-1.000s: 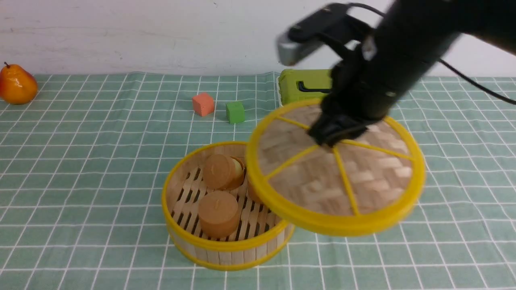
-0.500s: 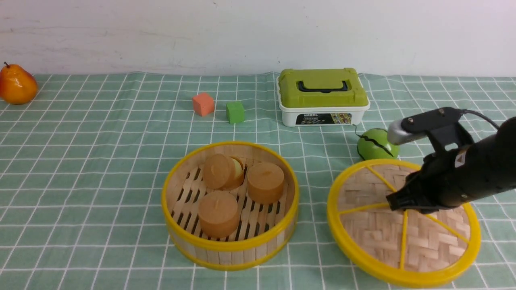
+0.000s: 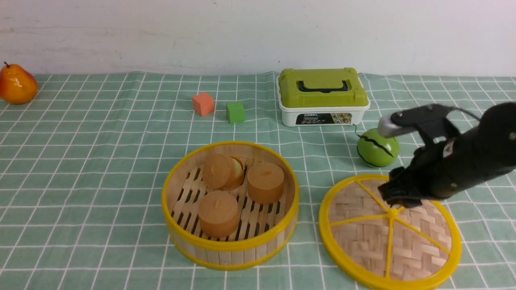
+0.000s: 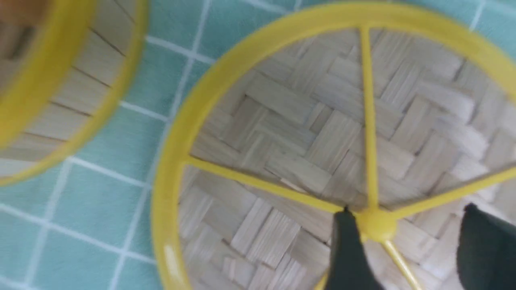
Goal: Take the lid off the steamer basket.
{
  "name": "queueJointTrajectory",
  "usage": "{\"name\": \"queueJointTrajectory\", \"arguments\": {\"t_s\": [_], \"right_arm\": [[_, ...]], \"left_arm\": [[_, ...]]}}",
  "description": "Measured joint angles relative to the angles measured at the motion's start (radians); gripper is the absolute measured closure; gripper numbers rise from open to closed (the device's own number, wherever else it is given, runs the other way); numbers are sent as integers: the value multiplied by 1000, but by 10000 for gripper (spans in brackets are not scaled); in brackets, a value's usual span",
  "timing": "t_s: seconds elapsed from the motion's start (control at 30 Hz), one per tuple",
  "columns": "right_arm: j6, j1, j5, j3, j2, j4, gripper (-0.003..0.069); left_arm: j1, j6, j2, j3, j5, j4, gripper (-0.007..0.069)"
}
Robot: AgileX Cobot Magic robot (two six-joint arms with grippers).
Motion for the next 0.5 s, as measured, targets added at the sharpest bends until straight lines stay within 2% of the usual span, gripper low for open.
{"name": "queueJointTrajectory", "arguments": {"t_s": [0.1,0.17,0.3,0.43,0.5], "right_arm": [[-10,0,39,-10,-154,0,261],[-13,0,54,8,-331,0,287],[-17,0,54,78,-550,14,403],[-17,0,37,220,-796,54,620],[-12,0,4,273,-865,70,662]], "left_arm": [[0,0,0,0,0,0,386],[0,0,0,0,0,0,386],[0,0,0,0,0,0,386],[0,0,0,0,0,0,386],[0,0,0,0,0,0,386]]}}
